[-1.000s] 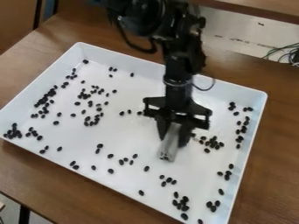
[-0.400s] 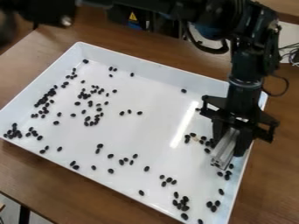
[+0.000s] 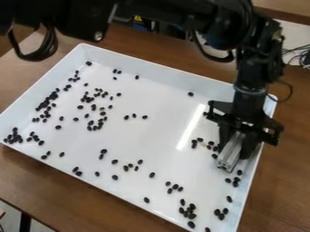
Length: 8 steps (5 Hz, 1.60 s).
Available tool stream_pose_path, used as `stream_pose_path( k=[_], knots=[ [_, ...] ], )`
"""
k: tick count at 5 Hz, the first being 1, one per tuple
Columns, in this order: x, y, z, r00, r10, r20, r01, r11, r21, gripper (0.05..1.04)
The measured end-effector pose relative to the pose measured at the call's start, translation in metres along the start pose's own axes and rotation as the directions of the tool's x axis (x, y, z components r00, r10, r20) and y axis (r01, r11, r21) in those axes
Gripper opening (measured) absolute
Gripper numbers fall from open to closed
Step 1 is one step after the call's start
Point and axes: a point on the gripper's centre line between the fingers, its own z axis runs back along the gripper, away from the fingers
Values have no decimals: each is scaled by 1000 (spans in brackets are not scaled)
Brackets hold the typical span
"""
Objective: Sweep into pile
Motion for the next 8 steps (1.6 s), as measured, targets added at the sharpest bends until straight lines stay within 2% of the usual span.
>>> stream_pose_path(
  k=[1, 2, 3, 4, 5, 7, 8],
  knots=[
    [6, 1, 1, 999, 52, 14, -50, 989, -140, 361],
    [13, 5, 1, 998, 65, -25, -68, 986, -152, 360],
    [16, 20, 2, 991, 124, -49, -128, 985, -112, 360],
    [2, 57, 2, 970, 236, -50, -241, 964, -117, 360],
    [-26, 105, 4, 927, 371, -49, -374, 919, -128, 360],
    [-63, 188, 10, 857, 514, -30, -512, 847, -144, 360],
    [-94, 239, 14, 783, 621, 2, -616, 777, -133, 360]
  ],
)
